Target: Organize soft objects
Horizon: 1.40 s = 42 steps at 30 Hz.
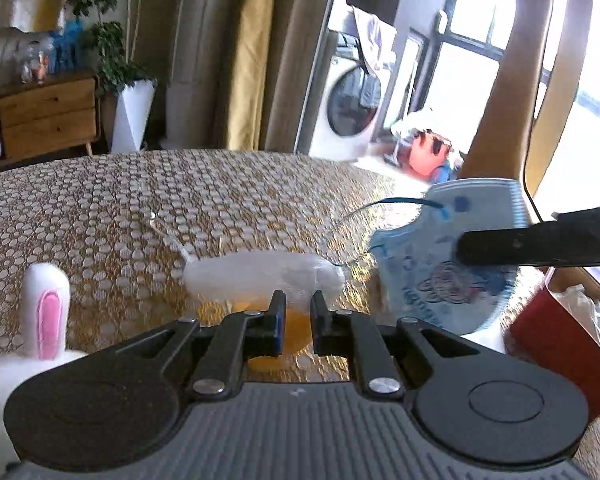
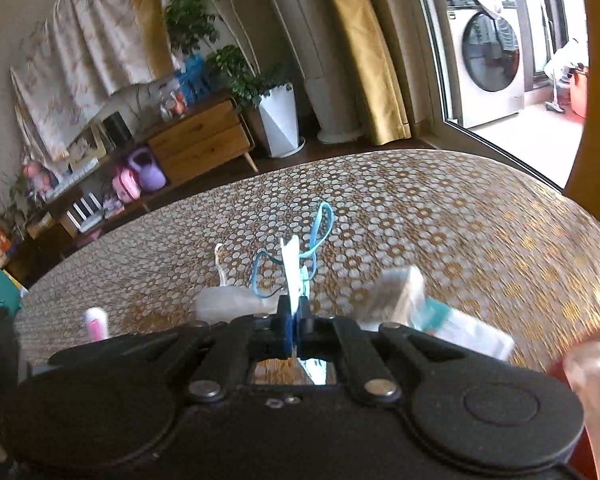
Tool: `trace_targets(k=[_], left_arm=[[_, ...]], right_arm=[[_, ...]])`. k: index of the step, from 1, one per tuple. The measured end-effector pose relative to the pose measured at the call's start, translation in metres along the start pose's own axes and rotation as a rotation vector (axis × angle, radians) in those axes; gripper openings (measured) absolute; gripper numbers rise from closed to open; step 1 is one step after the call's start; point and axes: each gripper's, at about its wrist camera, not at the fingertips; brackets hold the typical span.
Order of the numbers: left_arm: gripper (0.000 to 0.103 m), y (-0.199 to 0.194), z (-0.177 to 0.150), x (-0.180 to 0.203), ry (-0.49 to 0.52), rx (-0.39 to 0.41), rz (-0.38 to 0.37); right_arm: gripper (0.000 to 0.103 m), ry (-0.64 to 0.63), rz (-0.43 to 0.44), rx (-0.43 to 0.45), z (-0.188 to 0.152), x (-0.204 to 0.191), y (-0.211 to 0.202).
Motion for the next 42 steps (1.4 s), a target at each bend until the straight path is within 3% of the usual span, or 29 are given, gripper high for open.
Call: trace_targets(k=[5,15,21,26,33,35,37,38,39,42], left_arm=[[0.013,-0.015,-0.002,0.005,0.025,-0.042,-0.045],[0.011,-0.07,0.005,0.025,0.035,-0.006,-0.093],[0.011,-0.1,0.009,0.052,0.082,0.006,-0.115],[0.011,-0.101,0.014,0.062,0.134,-0.032,-0.121],[0.013,-0.071,0.033,0.062,0.141,-0.12,-0.08],[0.021,-0.062,0.038,0.062,0.162,-0.14,-0.068],[0.045,-0.046,0.043,0.059,0.175,-0.179,-0.071],[0.068,-0.04,0.045,0.058,0.179,-0.193,-0.075],[0.076,-0.034,0.047,0.057,0.188,-0.202,-0.076],[0.076,-0.014,0.051,0.057,0.248,-0.222,-0.051]], right_arm=[[0.002,0.035,-0.006,0.042,-0.018,0.007,-0.029],[0.002,0.117,-0.008,0.133,-0.061,0.022,-0.087],[0.002,0.104,-0.026,0.183,-0.074,0.03,-0.129],[0.002,0.106,-0.038,0.196,-0.089,0.036,-0.147],[0.002,0.139,-0.012,0.209,-0.102,0.048,-0.146],[0.002,0.144,-0.006,0.207,-0.105,0.052,-0.143],[0.002,0.154,0.001,0.199,-0.108,0.056,-0.139],[0.002,0.157,0.004,0.193,-0.108,0.059,-0.136],[0.002,0.16,0.008,0.185,-0.108,0.061,-0.133],[0.002,0.161,0.019,0.166,-0.106,0.065,-0.127]])
Point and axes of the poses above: each gripper's, at about its wrist camera, not at the fingertips, and y roughly the way its jaws point, x to its right, z to its top, and after that the axes turned 8 degrees about -z, right-handed
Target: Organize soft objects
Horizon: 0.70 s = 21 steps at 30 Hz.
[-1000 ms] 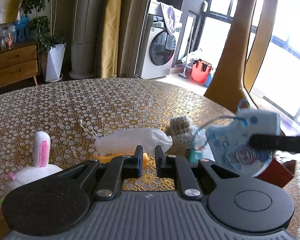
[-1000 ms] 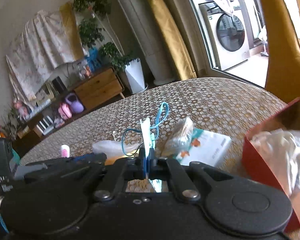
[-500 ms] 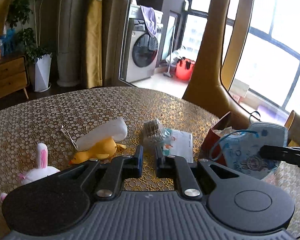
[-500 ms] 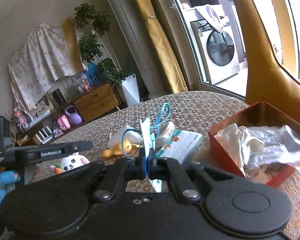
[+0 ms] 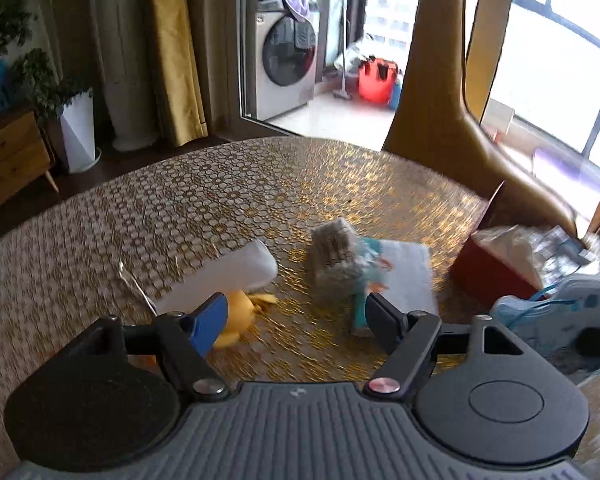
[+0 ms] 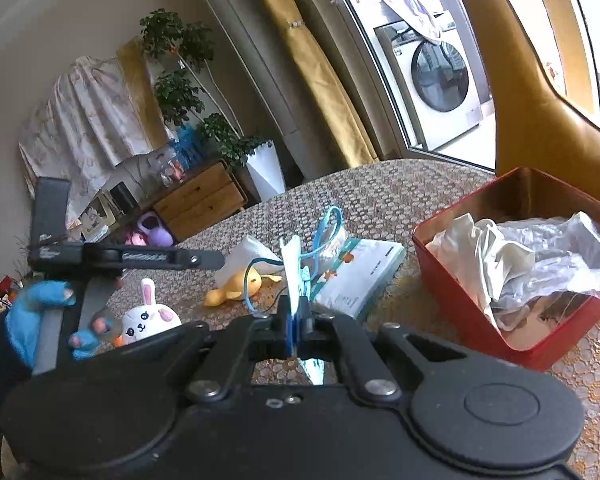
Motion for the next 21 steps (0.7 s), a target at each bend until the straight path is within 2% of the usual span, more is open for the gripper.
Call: trace_targets(k=[7,15,20,21], left_arm=[[0.076,0.056,0.025,-0.012,0.091,-0.108,0.025],[0.076,0.114,0.019,-0.006,0.265,-0.182,0.154],[0.076,0.125,0.019,-0.02,0.225,-0.18,0.179],[0.071,0.125,0.02,-0.024,0.204,-0.176,0.18]], right_arm=[[0.002,-0.027,-0.002,-0.044,0.0,0.001,0.016],[0.002,-0.013,0.002,-0.088,-0.005,0.005,0.031],[0.002,-0.021,0.003,-0.109,-0.007,0.006,0.036],[0.002,-0.021,0.003,-0.112,-0.007,0.006,0.037]])
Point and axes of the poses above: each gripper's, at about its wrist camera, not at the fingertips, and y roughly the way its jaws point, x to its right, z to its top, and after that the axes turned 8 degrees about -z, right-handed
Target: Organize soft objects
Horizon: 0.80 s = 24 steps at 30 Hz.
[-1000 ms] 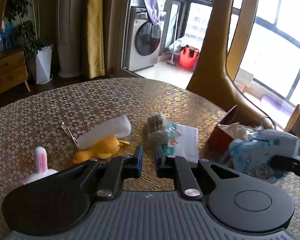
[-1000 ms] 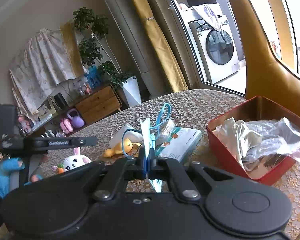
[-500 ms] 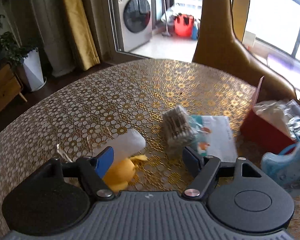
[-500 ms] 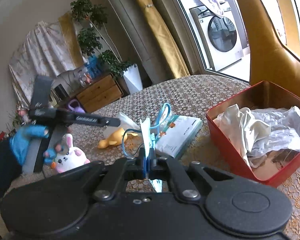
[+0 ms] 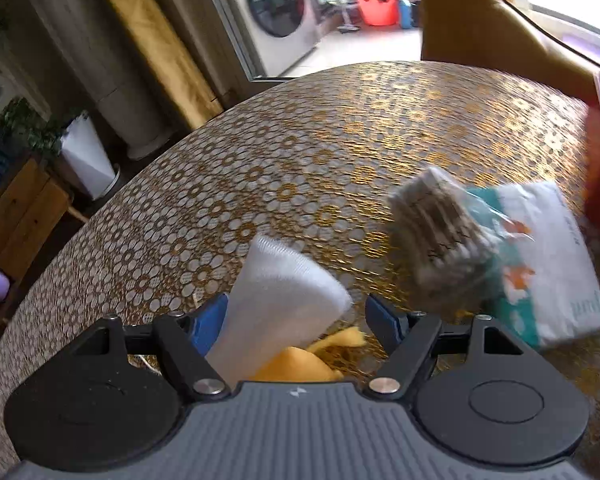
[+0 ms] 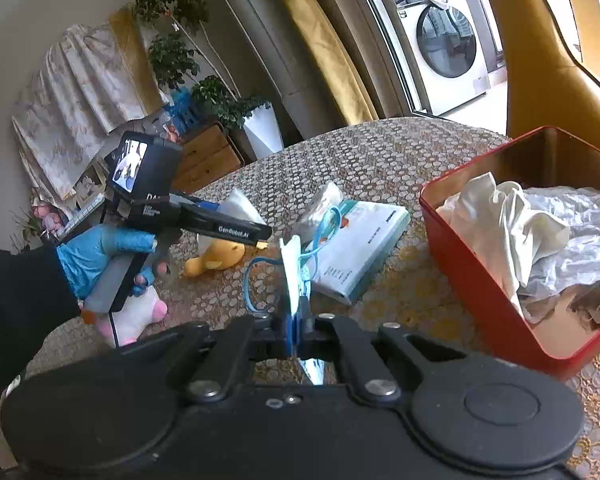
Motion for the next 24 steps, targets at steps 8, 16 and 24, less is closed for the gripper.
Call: trace_targets(k=[8,16,24], left_arm=[[0.037,0.005,-0.001,-0.015,-0.093,0.023,-0.034],[0.007,-0.003,-0.002,-0.028,-0.156,0.09,-0.038],[0.006,-0.048,0.003,-0.044,-0.267,0.223,-0.034]], right_arm=[[0.002,0.005,-0.007,-0.015,-0.004,0.001,0.002],[0.002,0.008,-0.023,-0.016,-0.007,0.001,-0.002],[0.002,0.016,-0.035,0.002,-0.007,-0.002,-0.008]])
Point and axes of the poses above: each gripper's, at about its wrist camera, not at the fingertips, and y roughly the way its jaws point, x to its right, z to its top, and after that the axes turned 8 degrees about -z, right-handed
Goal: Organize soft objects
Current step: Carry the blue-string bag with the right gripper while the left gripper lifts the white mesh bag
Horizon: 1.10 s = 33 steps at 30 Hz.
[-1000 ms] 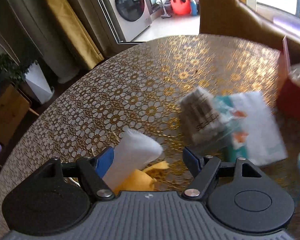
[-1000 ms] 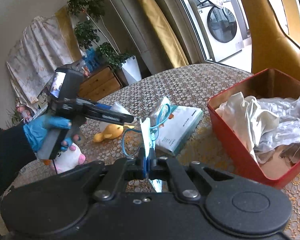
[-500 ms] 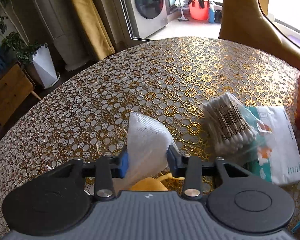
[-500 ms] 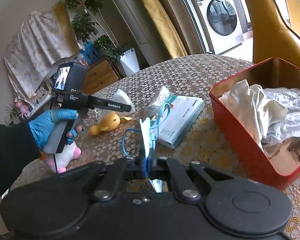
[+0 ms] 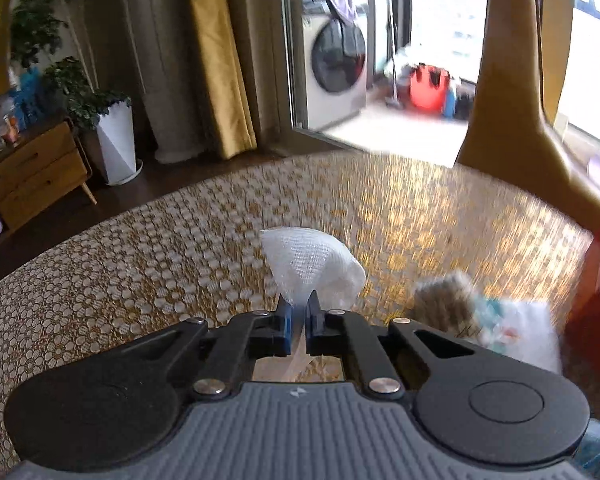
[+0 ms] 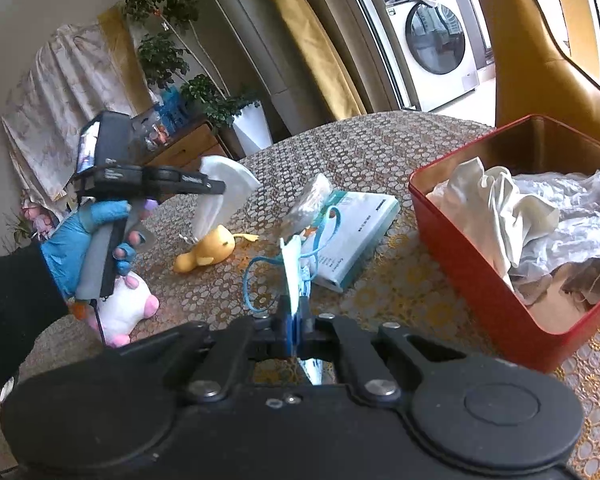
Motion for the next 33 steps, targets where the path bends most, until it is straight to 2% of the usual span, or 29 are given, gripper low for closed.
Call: trace_targets(k=[7,10,19,25,33], left_arm=[[0.006,-0.054,0.029,0.007,-0.048,0.129,-0.042],[0.006,-0.075,0.04,0.016,-0.059,0.161,-0.084],[0.006,-0.123,0.041,0.077,-0.022,0.171,-0.244],[0.006,-0.137,0.036,0.128,0.004,0.164,-0.339],[0.006,-0.145,0.032,0.191,0.056,0.169,-0.424]], right_arm=[[0.002,0.003,-0.015,0.038,0.002,-0.001,-0.019],[0.002,0.015,-0.019,0.06,0.004,0.0,-0.031],[0.002,0.029,-0.051,0.136,0.02,0.007,-0.073],[0.002,0.02,-0.106,0.193,0.029,0.018,-0.105],[0.002,0.024,-0.195,0.25,0.037,0.044,-0.131]])
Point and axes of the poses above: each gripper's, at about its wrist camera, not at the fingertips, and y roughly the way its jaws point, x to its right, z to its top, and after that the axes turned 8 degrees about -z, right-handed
